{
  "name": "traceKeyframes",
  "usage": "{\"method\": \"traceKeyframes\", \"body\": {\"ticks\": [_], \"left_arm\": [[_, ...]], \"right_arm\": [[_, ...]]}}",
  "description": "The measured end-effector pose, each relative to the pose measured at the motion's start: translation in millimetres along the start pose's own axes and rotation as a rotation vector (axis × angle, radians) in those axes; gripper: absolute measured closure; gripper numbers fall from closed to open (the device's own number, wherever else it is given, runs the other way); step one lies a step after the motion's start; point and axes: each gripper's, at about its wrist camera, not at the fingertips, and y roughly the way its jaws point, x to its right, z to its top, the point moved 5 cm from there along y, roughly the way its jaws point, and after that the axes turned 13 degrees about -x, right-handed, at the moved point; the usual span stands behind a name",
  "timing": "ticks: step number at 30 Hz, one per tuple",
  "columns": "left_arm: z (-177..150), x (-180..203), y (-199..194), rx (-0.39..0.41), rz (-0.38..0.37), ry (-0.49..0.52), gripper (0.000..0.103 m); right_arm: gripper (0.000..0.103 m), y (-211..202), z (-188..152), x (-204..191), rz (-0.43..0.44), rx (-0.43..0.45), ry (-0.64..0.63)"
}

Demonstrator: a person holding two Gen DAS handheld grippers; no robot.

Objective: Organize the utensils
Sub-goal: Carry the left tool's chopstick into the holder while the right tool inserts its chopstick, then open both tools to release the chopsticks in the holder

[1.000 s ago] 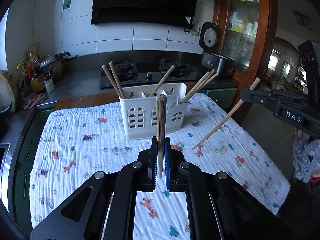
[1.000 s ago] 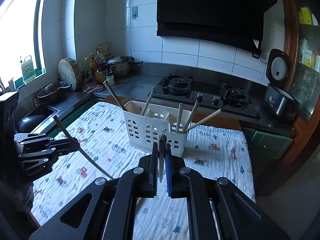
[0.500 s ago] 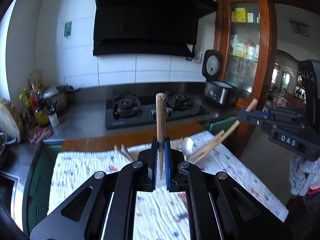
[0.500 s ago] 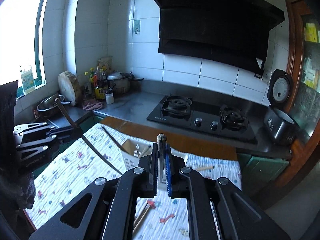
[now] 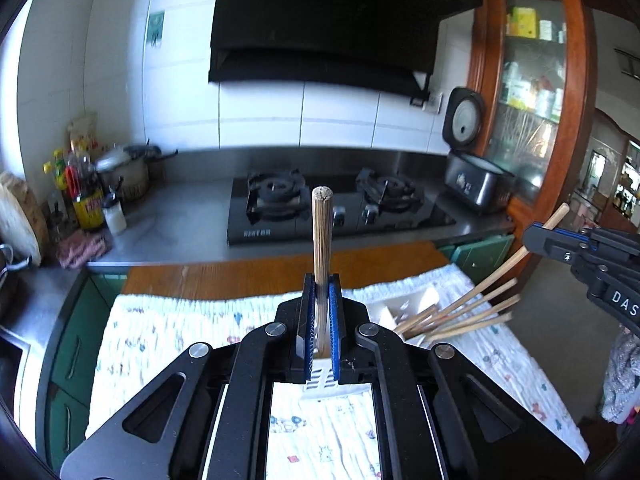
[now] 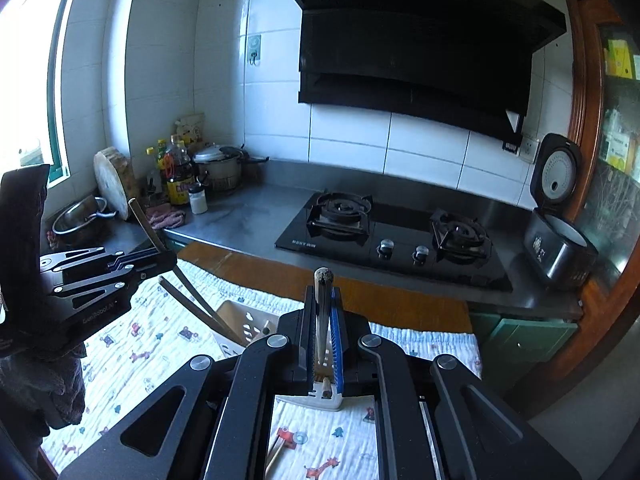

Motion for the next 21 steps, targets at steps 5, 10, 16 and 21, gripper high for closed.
{"method": "traceKeyframes", "body": {"ticks": [5, 10, 16, 21], "left_arm": [[-10, -8, 20, -0.048, -0.010, -0.017, 0.098], [-15, -10, 29, -0.073, -0.003, -0.008, 0.097], [-18, -11, 31, -0.073, -0.016, -0.006, 0.097], [-19, -11, 29, -0.067, -0.035, -0.017, 0.096]], "right_arm": [[0.096, 25, -8, 0, 0.006, -0.051, 0.002], [0.096, 45, -16, -5, 0.004, -0.088, -0.005], [0.096, 58, -24, -8, 0.007, -0.112, 0.000], [0.095, 58, -26, -6, 0.010, -0.103, 0.007]]}}
